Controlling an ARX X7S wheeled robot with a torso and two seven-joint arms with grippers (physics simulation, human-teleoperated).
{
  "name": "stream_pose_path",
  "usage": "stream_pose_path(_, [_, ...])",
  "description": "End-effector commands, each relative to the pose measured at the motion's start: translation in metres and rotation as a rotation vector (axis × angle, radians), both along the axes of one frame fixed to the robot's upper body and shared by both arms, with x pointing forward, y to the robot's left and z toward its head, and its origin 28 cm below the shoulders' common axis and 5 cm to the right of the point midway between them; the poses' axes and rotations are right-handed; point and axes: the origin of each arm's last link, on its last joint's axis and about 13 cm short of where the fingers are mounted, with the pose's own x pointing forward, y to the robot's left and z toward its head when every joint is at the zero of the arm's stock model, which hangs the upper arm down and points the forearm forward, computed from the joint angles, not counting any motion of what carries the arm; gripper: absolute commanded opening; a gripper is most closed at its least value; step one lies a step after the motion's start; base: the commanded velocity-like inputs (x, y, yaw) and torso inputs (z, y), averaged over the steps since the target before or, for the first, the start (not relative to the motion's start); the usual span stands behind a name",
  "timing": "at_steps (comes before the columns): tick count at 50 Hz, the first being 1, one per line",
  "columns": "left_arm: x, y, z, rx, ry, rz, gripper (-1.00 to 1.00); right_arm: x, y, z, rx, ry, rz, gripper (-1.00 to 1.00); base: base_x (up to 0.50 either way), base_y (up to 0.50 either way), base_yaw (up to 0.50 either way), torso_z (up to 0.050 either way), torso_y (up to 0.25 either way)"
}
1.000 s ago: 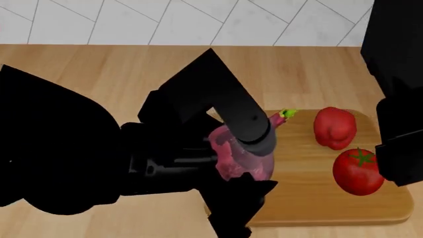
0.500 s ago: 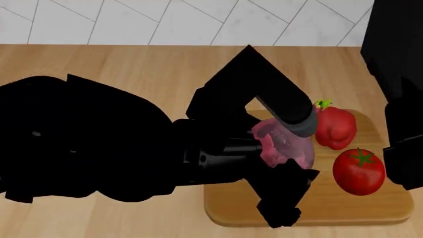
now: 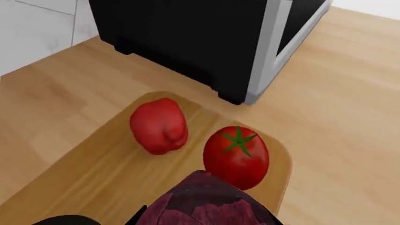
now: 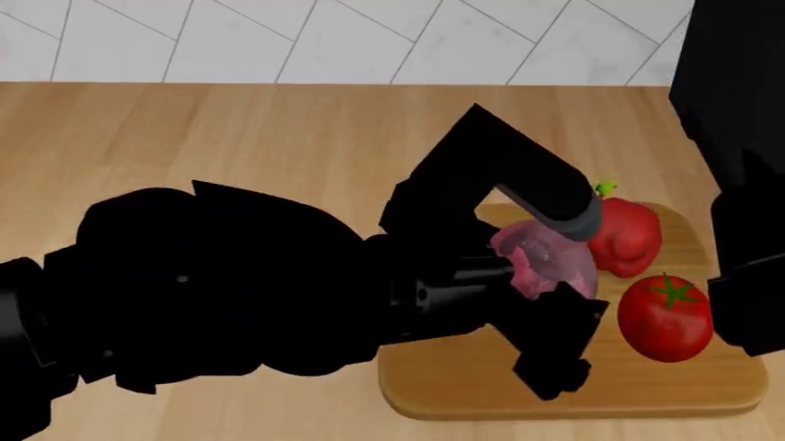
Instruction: Place the avocado, onion, tomato and bell pepper on the cutting board.
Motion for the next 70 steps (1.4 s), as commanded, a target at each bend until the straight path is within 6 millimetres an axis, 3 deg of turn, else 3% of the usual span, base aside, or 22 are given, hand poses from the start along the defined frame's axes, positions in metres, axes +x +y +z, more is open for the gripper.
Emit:
stream_pose_path(1, [-0.002,-0.013,-0.011,-0.044,0.038,-0.009,-1.0,-0.001,0.004,0.0,-0.01,-0.017,0.051,1.0,0.0,0.0,0.0,0.0,0.0])
stream_pose_path(18, [0.007,-0.006,-0.036,-0.021,0.074,0.059,-1.0,-0.001,0.005,0.0,-0.01,-0.019,0.054,1.0,0.0,0.0,0.0,0.0,0.001])
stream_pose_path(30, [-0.003,-0.01,-0.043,0.007,0.087,0.036,-1.0,-0.002,0.004,0.0,-0.007,-0.026,0.055,1.0,0.0,0.0,0.0,0.0,0.001])
stream_pose_path(31, [-0.005,-0.011,-0.041,0.011,0.081,0.032,1.0,-0.002,0.004,0.0,-0.007,-0.026,0.056,1.0,0.0,0.0,0.0,0.0,0.0])
stream_pose_path(43, [-0.01,-0.015,-0.029,-0.016,0.066,0.027,1.0,-0.006,0.005,0.002,-0.008,-0.032,0.056,1.0,0.0,0.0,0.0,0.0,0.0])
stream_pose_path(57, [-0.041,-0.012,0.011,-0.099,0.002,-0.026,1.0,-0.007,0.008,0.006,-0.012,-0.041,0.065,1.0,0.0,0.0,0.0,0.0,0.0])
stream_pose_path(70, [-0.049,-0.008,0.029,-0.147,-0.038,-0.029,1.0,-0.007,0.008,0.009,-0.017,-0.045,0.068,1.0,0.0,0.0,0.0,0.0,0.0])
